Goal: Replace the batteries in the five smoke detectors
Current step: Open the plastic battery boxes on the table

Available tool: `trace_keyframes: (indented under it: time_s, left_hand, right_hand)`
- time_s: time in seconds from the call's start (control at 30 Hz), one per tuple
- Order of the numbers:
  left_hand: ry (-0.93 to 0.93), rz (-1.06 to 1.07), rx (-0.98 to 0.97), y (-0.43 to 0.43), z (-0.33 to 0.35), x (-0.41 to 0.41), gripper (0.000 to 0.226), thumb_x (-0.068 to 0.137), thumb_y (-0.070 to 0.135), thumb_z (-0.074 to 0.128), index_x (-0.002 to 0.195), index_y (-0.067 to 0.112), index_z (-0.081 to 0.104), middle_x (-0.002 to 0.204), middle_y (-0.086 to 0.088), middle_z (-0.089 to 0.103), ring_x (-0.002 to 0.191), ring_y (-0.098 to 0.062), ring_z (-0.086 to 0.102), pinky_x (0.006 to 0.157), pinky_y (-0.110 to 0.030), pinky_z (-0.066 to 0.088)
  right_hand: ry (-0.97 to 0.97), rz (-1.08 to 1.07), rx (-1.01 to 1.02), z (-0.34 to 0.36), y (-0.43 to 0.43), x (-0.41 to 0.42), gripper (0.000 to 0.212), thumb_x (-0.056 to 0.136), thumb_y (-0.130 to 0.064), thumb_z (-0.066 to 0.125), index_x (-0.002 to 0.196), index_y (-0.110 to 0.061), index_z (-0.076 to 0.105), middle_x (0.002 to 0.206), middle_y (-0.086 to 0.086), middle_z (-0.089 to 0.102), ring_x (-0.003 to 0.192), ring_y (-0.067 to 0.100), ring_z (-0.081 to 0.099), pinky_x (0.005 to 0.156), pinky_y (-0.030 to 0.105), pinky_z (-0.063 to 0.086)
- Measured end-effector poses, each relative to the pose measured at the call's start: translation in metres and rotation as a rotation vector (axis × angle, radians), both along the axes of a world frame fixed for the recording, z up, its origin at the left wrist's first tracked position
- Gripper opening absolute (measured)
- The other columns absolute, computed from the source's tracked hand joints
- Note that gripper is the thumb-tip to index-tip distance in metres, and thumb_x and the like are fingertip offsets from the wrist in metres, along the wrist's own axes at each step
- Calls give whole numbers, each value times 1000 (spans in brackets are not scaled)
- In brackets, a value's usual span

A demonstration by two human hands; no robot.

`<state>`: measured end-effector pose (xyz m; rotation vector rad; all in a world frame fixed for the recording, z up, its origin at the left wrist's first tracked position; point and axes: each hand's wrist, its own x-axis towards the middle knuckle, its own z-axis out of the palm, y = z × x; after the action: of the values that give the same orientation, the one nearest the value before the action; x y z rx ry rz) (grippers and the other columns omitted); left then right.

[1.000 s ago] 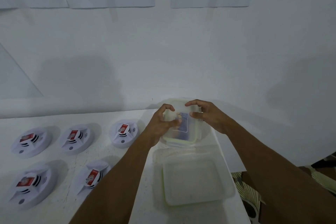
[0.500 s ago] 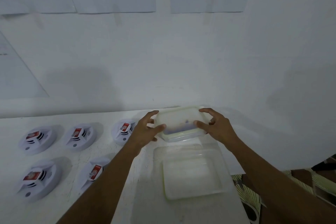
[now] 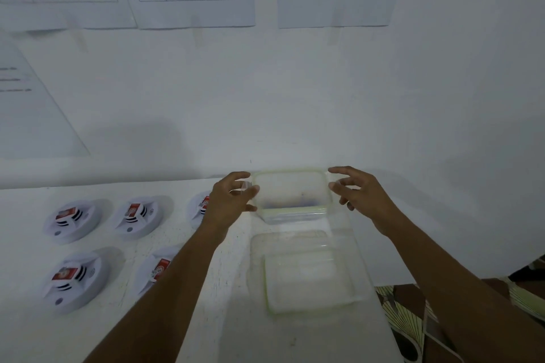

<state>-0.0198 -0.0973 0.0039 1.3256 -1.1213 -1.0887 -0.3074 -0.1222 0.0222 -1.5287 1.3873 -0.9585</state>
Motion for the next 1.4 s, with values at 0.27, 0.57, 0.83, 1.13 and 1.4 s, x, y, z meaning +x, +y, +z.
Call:
trace_keyframes:
  time_s: [0.27, 0.57, 0.83, 1.13, 1.4]
  left_hand:
    - [-23, -42, -137, 1, 36, 3, 40, 90, 30, 64, 128, 20, 54, 122, -9, 60, 104, -23, 65, 85, -38, 59]
    - [72, -105, -190, 2, 19, -1, 32, 102, 41, 40, 128, 27, 51, 119, -8, 63, 115, -19, 59, 96, -33, 49]
    - [-224, -239, -107, 12, -6, -5, 57, 86, 54, 59, 136, 30, 47, 140, 15, 47, 129, -3, 43, 109, -28, 34]
    - [-258, -341, -20, -2, -26, -4, 89, 57, 48, 89, 130, 49, 38, 147, 11, 35, 132, -13, 41, 107, -37, 42]
    - [-306, -270, -11, -21, -40, -22, 98, 49, 44, 92, 132, 38, 41, 142, 7, 40, 126, -12, 46, 93, -31, 49]
  right_hand:
    - [-232, -4, -30, 33, 3, 4, 40, 94, -27, 66, 132, -36, 57, 107, 11, 70, 78, 31, 74, 69, 35, 58]
    - [-504, -73, 10, 13, 2, 0, 32, 101, -34, 49, 133, -30, 55, 109, 14, 64, 95, 30, 68, 96, 45, 54]
    - [-103, -66, -31, -24, 0, 3, 29, 91, -19, 70, 113, -37, 70, 128, -5, 54, 108, 21, 61, 89, 36, 53]
    - [-362, -85, 213, -22, -12, -20, 27, 85, 9, 64, 105, -9, 71, 94, 11, 63, 76, 21, 61, 68, 31, 53]
    - [-419, -181, 181, -10, 1, -76, 28, 89, -4, 66, 118, -8, 65, 93, 10, 64, 82, 25, 70, 69, 33, 55]
